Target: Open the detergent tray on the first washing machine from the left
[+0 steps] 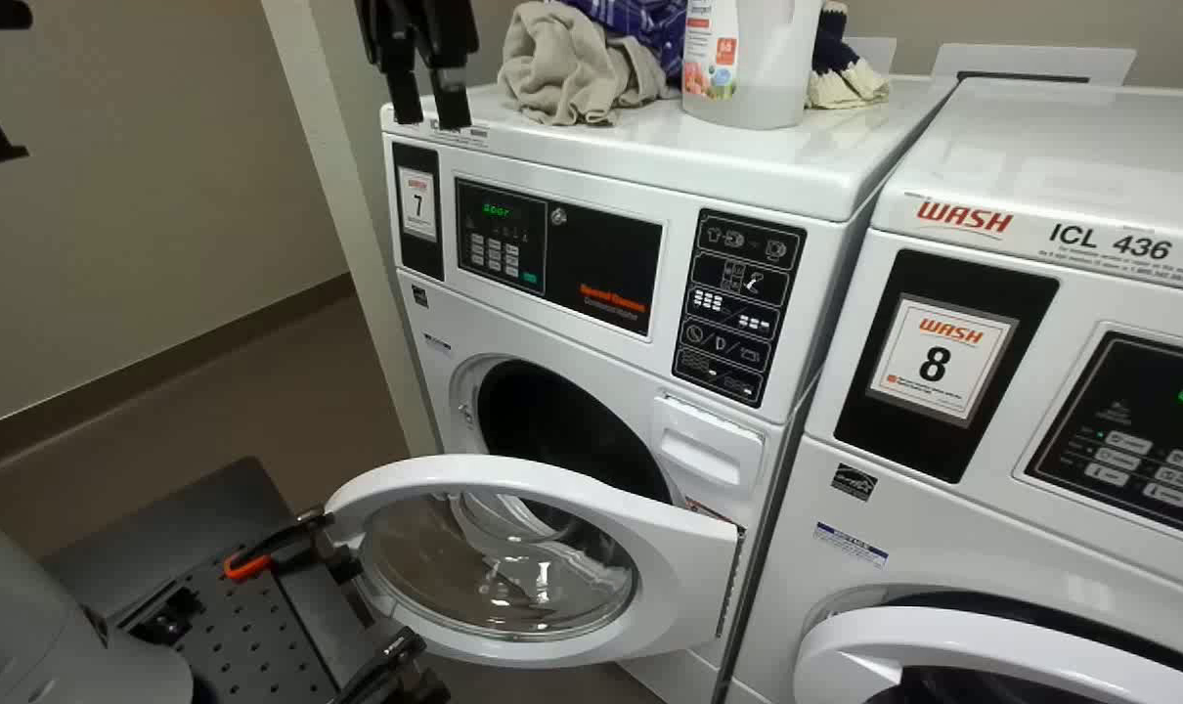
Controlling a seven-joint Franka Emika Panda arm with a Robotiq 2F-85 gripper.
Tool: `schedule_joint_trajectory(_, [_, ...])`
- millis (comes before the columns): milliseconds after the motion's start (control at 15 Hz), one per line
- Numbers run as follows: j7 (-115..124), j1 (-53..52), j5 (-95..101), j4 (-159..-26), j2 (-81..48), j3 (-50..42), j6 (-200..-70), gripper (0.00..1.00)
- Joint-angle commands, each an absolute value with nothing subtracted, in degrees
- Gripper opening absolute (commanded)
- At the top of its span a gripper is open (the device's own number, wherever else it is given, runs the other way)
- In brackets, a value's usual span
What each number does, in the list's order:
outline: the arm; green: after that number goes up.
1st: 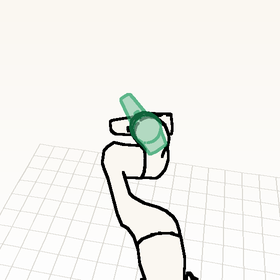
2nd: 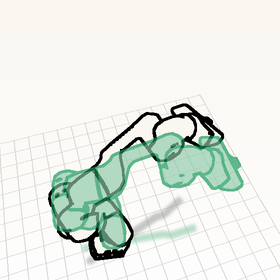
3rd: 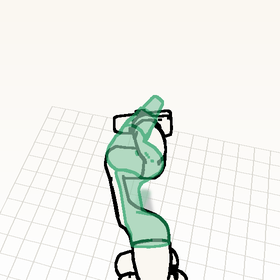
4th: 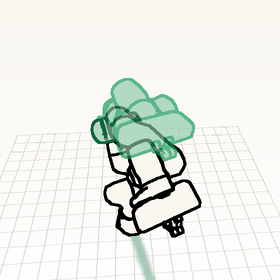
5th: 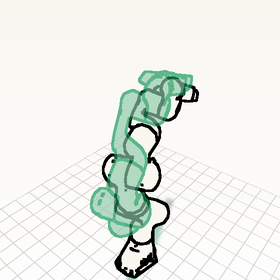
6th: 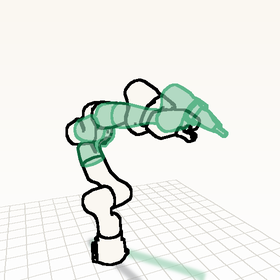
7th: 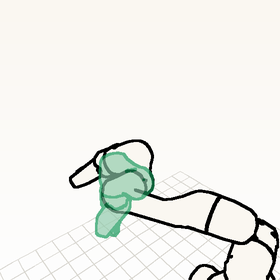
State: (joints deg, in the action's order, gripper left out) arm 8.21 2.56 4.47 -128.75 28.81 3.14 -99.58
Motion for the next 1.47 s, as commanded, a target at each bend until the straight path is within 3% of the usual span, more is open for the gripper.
schedule_joint_trajectory(0, [8.4, 2.1, 4.7, -128.6, 28.8, 2.8, -99.5, 1.00])
schedule_joint_trajectory(600, [12.7, 4.2, 6.9, -130.4, 25.4, 2.8, -103.1, 1.00])
schedule_joint_trajectory(1400, [28.2, 8.9, 11.9, -137.8, 10.1, -1.7, -127.0, 1.00])
